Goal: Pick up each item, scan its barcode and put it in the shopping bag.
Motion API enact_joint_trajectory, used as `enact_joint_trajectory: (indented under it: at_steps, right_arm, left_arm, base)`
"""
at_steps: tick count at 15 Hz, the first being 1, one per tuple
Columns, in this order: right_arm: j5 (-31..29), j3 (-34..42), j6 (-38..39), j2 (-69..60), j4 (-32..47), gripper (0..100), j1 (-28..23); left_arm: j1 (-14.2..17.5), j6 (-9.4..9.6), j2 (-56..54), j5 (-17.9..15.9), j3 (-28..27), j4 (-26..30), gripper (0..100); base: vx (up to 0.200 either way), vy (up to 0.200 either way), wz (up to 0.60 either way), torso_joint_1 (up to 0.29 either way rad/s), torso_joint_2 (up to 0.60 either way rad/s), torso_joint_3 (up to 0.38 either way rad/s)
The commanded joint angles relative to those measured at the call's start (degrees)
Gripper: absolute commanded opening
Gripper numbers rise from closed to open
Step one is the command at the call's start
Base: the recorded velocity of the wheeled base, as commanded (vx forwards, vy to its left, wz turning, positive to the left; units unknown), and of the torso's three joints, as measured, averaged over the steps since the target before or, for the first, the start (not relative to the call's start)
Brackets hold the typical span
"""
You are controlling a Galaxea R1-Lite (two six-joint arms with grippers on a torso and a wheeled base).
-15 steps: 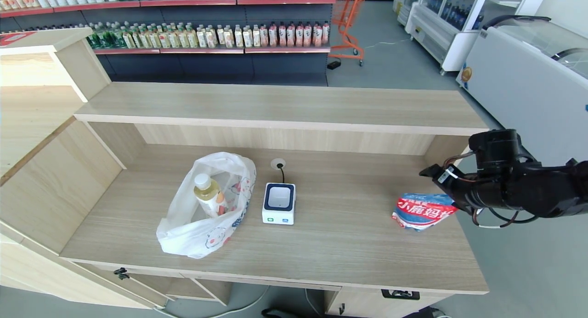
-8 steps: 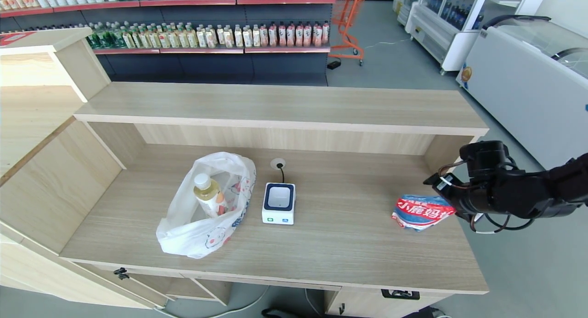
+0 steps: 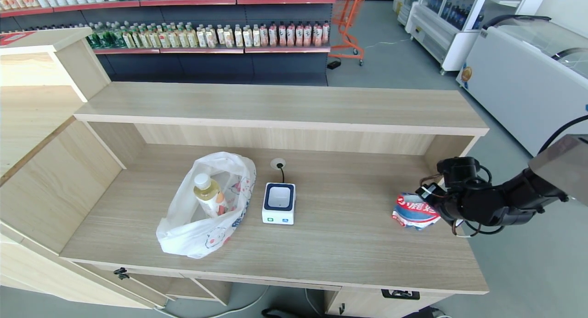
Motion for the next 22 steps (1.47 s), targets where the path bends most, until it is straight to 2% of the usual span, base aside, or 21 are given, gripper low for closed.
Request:
enact_joint_trajectory:
  at_steps: [1, 7, 9, 10, 11, 13, 14, 15, 16, 17, 18, 22]
  right_arm:
    - [0.0, -0.3, -1.3, 2.9, -0.1, 0, 0.0]
    - [-1.3, 0.3, -9.6, 2.7, -0.3, 0, 0.2]
    - [1.2, 1.3, -12.9, -2.6, -0.5, 0, 0.2]
    - [8.2, 1.7, -13.2, -7.1, -0.4, 0, 0.4]
    - [17.7, 2.6, -14.4, -12.7, -0.1, 0, 0.5]
    - [36.1, 8.9, -23.6, -22.9, -0.1, 0, 0.1]
    - [48.1, 12.1, -28.7, -26.6, -0.1, 0, -2.0]
    - [57.5, 14.2, -34.2, -28.7, -0.1, 0, -3.9]
    - [63.6, 15.3, -37.6, -29.8, -0.1, 0, -4.5]
    - [73.1, 16.5, -41.1, -32.1, -0.1, 0, -4.2]
    - [77.1, 16.6, -41.6, -33.7, -0.2, 0, -2.6]
    - [80.8, 16.5, -38.0, -37.4, -0.2, 0, 6.3]
  left_arm:
    - [0.0, -0.01, 0.0, 0.0, 0.0, 0.0, 100]
    - [0.0, -0.01, 0.0, 0.0, 0.0, 0.0, 100]
    - [0.0, -0.01, 0.0, 0.0, 0.0, 0.0, 100]
    - [0.0, -0.01, 0.0, 0.0, 0.0, 0.0, 100]
    - [0.0, -0.01, 0.1, 0.0, 0.0, 0.0, 100]
    - [0.0, -0.01, 0.0, 0.0, 0.0, 0.0, 100]
    - [0.0, -0.01, 0.0, 0.0, 0.0, 0.0, 100]
    - [0.0, -0.01, 0.1, 0.0, 0.0, 0.0, 100]
    - [0.0, -0.01, 0.0, 0.0, 0.0, 0.0, 100]
    - [0.0, -0.01, 0.0, 0.0, 0.0, 0.0, 100]
    - [0.0, -0.01, 0.0, 0.0, 0.0, 0.0, 100]
    - [-0.1, -0.01, 0.0, 0.0, 0.0, 0.0, 100]
  base:
    - [0.000, 0.000, 0.00, 0.000, 0.00, 0.000]
    - [0.000, 0.000, 0.00, 0.000, 0.00, 0.000]
    - [0.000, 0.000, 0.00, 0.000, 0.00, 0.000]
    - [0.000, 0.000, 0.00, 0.000, 0.00, 0.000]
    - [0.000, 0.000, 0.00, 0.000, 0.00, 0.000]
    - [0.000, 0.000, 0.00, 0.000, 0.00, 0.000]
    - [0.000, 0.000, 0.00, 0.000, 0.00, 0.000]
    - [0.000, 0.000, 0.00, 0.000, 0.00, 0.000]
    - [0.000, 0.000, 0.00, 0.000, 0.00, 0.000]
    - [0.000, 0.000, 0.00, 0.000, 0.00, 0.000]
    - [0.000, 0.000, 0.00, 0.000, 0.00, 0.000]
    - [0.000, 0.000, 0.00, 0.000, 0.00, 0.000]
